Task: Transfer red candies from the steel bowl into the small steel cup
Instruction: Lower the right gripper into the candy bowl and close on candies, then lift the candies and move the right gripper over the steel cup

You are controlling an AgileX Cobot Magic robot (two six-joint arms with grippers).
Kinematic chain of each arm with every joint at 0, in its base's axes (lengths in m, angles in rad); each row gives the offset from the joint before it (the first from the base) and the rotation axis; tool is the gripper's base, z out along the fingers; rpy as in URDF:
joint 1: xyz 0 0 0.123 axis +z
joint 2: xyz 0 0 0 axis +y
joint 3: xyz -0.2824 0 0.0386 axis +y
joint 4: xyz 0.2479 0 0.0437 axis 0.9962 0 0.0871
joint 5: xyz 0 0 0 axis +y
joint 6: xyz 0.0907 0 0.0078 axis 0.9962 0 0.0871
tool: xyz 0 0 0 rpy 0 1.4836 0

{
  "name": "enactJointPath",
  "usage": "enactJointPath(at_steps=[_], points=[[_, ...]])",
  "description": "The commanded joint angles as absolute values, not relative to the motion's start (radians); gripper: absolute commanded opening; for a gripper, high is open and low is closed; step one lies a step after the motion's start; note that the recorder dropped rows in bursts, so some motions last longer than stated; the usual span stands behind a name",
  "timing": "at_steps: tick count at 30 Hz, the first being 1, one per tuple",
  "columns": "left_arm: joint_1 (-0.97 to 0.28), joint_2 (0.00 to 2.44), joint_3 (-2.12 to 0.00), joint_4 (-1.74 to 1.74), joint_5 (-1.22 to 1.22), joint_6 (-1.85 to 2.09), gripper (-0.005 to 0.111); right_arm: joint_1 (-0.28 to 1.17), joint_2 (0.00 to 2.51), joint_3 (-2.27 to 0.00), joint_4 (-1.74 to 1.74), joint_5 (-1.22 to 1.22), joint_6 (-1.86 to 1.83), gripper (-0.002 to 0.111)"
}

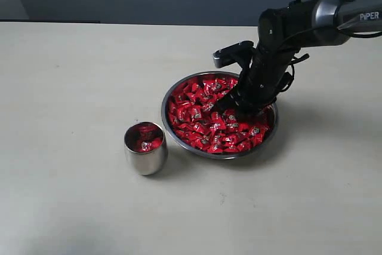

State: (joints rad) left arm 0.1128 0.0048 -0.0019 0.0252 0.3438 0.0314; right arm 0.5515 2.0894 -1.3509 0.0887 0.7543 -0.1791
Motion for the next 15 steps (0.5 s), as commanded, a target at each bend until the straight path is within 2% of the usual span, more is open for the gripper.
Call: enactJointPath(at_steps=[1,3,15], points=[[0.108,0.000,0.000,0.027,0.334,0.029,0.000,0.548,2.092,-1.350,0.076,0.731,-0.182,0.008],[0.108,0.000,0.000,0.027,0.334,0.029,0.000,0.548,2.092,-1.350,0.076,0.729,-0.182,-0.001],[0.108,0.000,0.000,0.027,0.334,0.029,0.000,0.548,2.025,-1.353,0.076,0.739,-0.182,-0.001]])
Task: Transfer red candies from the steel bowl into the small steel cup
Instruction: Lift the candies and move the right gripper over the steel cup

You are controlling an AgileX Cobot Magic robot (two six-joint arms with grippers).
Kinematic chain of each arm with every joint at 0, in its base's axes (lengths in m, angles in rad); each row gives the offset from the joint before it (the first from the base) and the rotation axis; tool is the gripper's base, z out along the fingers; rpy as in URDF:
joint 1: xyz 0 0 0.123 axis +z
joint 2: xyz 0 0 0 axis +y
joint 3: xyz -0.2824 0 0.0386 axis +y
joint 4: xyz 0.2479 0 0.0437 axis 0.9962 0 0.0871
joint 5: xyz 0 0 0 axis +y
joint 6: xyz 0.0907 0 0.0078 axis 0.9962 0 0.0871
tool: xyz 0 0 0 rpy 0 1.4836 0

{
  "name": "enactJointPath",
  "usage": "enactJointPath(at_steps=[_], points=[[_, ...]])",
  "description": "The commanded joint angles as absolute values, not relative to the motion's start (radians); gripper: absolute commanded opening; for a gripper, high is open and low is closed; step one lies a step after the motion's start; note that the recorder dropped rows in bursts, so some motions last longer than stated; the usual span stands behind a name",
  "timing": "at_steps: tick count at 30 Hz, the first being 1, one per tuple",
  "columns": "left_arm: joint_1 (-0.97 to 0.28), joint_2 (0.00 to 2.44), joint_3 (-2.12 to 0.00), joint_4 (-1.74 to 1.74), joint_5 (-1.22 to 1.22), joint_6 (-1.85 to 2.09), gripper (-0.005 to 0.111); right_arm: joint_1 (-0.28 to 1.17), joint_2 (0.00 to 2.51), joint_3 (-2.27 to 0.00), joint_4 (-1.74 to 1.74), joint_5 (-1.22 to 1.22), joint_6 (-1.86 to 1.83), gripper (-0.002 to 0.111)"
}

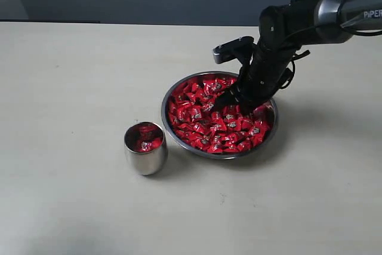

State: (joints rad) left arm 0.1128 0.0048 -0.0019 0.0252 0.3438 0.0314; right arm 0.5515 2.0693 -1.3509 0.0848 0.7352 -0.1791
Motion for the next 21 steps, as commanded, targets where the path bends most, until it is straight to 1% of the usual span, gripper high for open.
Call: enactJointPath(at_steps=[1,13,17,21], points=[[0.108,0.000,0.000,0.027,0.334,0.029,0.000,0.548,2.017,-1.353,0.075,0.739,-0.182,-0.001],[0.108,0.000,0.000,0.027,0.334,0.029,0.000,0.548,1.920,-1.353,0.096,0.758,-0.182,-0.001],[0.108,0.000,0.000,0.027,0.334,0.029,0.000,0.573,1.873,-1.353,0.244,0.755,-0.292,-0.001],[0.108,0.000,0.000,0.027,0.334,0.029,0.000,0.642,1.850,-1.353,0.458,0.753,-0.450,-0.001]])
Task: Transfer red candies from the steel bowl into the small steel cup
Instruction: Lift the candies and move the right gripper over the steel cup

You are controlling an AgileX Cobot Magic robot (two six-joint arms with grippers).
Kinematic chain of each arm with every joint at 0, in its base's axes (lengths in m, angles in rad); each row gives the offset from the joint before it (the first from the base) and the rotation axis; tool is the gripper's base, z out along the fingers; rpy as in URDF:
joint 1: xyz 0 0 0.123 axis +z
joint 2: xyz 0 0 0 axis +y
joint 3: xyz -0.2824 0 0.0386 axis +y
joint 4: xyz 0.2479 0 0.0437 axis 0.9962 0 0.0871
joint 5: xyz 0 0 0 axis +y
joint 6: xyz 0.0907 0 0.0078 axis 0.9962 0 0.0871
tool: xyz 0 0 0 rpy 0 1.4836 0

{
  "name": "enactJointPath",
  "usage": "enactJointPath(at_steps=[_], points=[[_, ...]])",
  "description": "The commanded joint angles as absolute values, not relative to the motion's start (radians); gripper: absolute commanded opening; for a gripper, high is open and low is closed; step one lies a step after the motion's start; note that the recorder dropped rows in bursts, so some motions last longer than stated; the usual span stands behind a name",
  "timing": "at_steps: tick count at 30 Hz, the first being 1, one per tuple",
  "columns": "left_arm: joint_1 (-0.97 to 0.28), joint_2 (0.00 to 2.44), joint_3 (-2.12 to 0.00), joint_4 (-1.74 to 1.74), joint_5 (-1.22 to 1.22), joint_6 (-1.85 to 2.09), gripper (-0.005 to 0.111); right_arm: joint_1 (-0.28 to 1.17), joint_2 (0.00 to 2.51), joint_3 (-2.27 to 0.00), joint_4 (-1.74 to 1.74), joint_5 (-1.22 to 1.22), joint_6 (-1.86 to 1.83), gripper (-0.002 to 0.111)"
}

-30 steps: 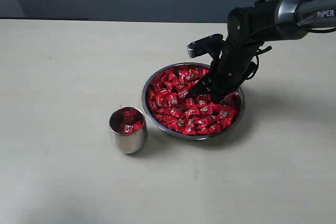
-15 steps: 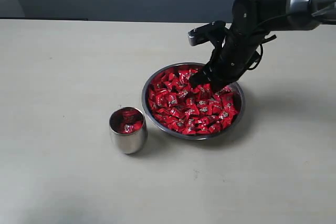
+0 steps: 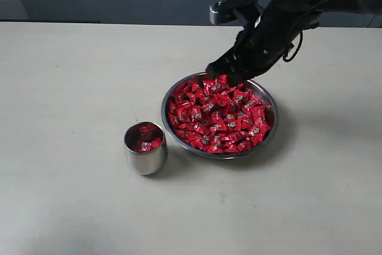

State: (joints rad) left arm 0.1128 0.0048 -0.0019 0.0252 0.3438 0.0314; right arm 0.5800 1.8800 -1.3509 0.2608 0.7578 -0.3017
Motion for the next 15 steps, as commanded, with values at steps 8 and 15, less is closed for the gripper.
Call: enactJointPath(at_steps=[8,15], points=[[0.108,0.000,0.000,0.027,0.334,0.029,0.000,0.810,1.872,-1.353,0.494,0.742,-0.504,-0.001],[0.108,0.000,0.000,0.027,0.334,0.029,0.000,0.869,1.917,-1.353,0.492,0.735,-0.504,-0.001]])
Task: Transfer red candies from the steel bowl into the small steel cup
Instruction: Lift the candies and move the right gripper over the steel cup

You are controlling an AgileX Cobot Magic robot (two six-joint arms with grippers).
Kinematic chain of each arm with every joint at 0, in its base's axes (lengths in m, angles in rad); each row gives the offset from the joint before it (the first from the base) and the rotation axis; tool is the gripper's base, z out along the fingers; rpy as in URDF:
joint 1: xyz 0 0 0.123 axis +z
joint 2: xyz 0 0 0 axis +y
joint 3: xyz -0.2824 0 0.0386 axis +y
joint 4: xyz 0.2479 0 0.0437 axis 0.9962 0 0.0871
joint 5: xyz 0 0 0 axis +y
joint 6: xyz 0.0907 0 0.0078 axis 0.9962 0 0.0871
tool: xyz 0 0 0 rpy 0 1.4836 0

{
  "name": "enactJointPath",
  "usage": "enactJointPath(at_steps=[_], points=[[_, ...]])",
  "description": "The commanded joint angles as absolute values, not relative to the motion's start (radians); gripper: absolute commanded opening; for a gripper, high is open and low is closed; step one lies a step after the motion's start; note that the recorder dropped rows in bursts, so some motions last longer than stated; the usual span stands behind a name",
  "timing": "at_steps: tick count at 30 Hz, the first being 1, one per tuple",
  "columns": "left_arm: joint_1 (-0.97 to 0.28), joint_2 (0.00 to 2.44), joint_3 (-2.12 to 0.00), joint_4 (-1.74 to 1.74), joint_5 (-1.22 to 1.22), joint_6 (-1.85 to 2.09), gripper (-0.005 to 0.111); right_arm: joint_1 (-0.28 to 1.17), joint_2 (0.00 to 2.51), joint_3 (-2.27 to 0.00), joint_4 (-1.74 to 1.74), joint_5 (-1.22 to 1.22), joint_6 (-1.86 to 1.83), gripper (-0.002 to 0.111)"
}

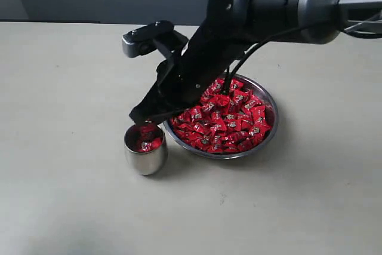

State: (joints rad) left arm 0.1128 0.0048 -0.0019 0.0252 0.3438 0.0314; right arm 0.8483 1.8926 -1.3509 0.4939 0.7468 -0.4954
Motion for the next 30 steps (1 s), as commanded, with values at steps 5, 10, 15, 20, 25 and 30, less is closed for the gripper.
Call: enactJointPath(at_steps=[5,10,15,20,25,30], points=[[0.108,0.000,0.000,0.027,0.334,0.029,0.000,0.896,1.935,-1.353,0.492,0.737,-0.504,-0.001],[0.108,0.000,0.000,0.027,0.334,0.029,0.000,0.911,1.935,-1.353,0.479,0.741,-0.505,-0.001],[0.108,0.000,0.000,0.027,0.334,0.029,0.000,0.911,1.938,-1.353,0.469,0.741,-0.505,-0.001],[0.108,0.000,0.000,0.027,0.334,0.029,0.000,0.911,1.940,-1.353,0.472,0.746,-0.505,0.000],[0.108,0.000,0.000,0.027,0.334,0.029,0.000,0.911,1.940,-1.353,0.474,0.750,-0.505,0.024],[0.108,0.000,0.000,0.027,0.334,0.029,0.000,0.911,1.940,-1.353,0.474,0.750,-0.502,0.035]])
